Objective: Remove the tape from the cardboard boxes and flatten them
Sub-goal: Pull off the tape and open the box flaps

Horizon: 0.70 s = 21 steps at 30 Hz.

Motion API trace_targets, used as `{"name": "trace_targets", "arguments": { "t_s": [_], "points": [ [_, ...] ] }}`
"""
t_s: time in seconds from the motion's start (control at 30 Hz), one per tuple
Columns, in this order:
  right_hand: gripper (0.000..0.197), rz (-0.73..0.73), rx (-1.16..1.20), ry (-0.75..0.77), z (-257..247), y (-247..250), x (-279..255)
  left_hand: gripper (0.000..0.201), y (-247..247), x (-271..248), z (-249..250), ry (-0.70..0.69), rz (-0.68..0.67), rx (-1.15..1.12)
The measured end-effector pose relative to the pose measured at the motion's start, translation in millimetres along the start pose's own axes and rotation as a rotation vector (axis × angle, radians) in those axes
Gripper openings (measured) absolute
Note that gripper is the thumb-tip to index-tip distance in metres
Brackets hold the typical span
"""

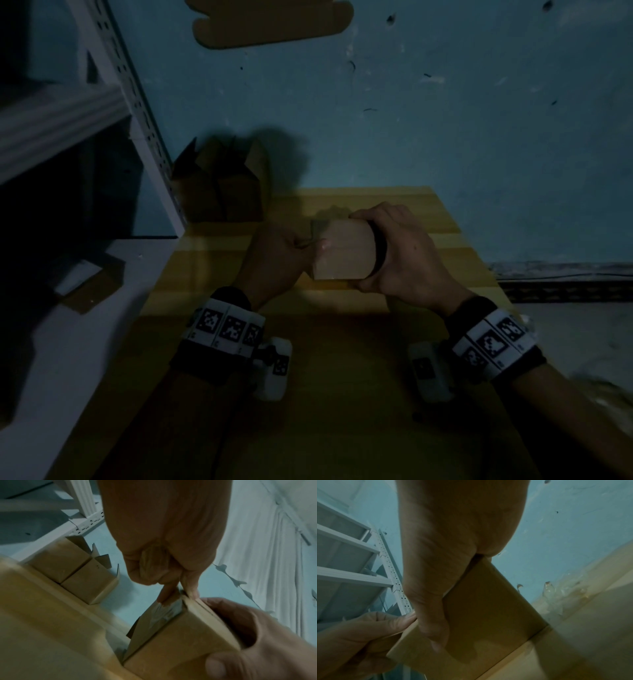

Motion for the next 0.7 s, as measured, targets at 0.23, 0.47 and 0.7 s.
{"name": "trace_targets", "arguments": {
  "t_s": [0.23, 0.47, 0.7],
  "points": [
    [0.093, 0.020, 0.031, 0.022, 2.3, 1.7, -0.6, 0.039, 3.3, -3.2, 5.7, -0.035, -0.100, -0.112],
    [0.094, 0.028, 0.101, 0.019, 2.8, 7.5, -2.5, 0.035, 10.8, -6.4, 2.7, 0.019, -0.141, -0.295],
    [0.097, 0.041, 0.151, -0.050, 1.1, 10.1, -3.6, 0.052, 13.4, -5.1, 2.7, 0.062, -0.095, -0.246]
  ]
}}
Point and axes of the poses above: each hand's wrist, its own x-axis towards the middle knuckle, its own y-axis out of the back of the hand, z = x × y, the point moved 4 cm from there along x, towards the middle knuckle, and after that the axes turned 2 degrees about -z, right-handed, at the moved point
